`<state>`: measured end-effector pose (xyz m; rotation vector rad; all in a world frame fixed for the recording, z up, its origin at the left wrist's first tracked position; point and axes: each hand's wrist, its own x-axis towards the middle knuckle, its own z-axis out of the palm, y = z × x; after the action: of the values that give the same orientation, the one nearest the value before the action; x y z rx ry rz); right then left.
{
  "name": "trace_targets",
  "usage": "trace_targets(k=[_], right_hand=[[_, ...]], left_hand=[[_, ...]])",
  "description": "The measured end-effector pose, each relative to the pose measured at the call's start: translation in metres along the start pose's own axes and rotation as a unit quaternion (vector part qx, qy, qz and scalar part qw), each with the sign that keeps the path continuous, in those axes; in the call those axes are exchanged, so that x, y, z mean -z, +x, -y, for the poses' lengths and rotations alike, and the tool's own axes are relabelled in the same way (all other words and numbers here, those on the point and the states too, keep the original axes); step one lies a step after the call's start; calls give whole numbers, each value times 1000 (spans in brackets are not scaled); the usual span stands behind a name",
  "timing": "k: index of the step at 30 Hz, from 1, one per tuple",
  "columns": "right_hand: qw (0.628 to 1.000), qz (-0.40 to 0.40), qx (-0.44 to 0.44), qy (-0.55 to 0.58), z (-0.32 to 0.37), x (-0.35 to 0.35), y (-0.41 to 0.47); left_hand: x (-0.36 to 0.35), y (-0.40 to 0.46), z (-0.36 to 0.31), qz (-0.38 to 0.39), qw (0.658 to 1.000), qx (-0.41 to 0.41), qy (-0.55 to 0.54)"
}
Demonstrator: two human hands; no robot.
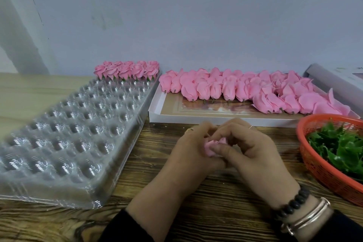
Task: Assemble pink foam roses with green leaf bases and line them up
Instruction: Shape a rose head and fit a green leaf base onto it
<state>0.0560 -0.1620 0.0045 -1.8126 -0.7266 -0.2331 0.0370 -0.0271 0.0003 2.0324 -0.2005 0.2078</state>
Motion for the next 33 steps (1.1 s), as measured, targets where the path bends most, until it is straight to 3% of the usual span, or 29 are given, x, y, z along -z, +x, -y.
trace_targets(k=[4, 7, 16, 24, 26, 31, 33], right_hand=[[994, -51, -43, 86, -2, 7, 3], [993, -33, -49, 101, 0, 10, 3], [996, 55, 33, -62, 6, 1, 4], [996, 58, 41, -60, 6, 2, 1], [997, 40, 43, -42, 8, 3, 0], [993, -96, 18, 67, 11, 2, 3], [992, -101, 11, 81, 14, -4, 3]], left_hand=[[6, 0, 3, -1, 998, 64, -17], [2, -1, 4, -14, 999, 50, 15], [-5, -3, 1, -17, 999, 16, -31], [-3, -4, 3, 30, 997, 39, -63], [-6, -4, 2, 25, 996, 28, -78], [-13, -3, -2, 33, 993, -14, -109], [-15, -3, -2, 36, 993, -31, -110]])
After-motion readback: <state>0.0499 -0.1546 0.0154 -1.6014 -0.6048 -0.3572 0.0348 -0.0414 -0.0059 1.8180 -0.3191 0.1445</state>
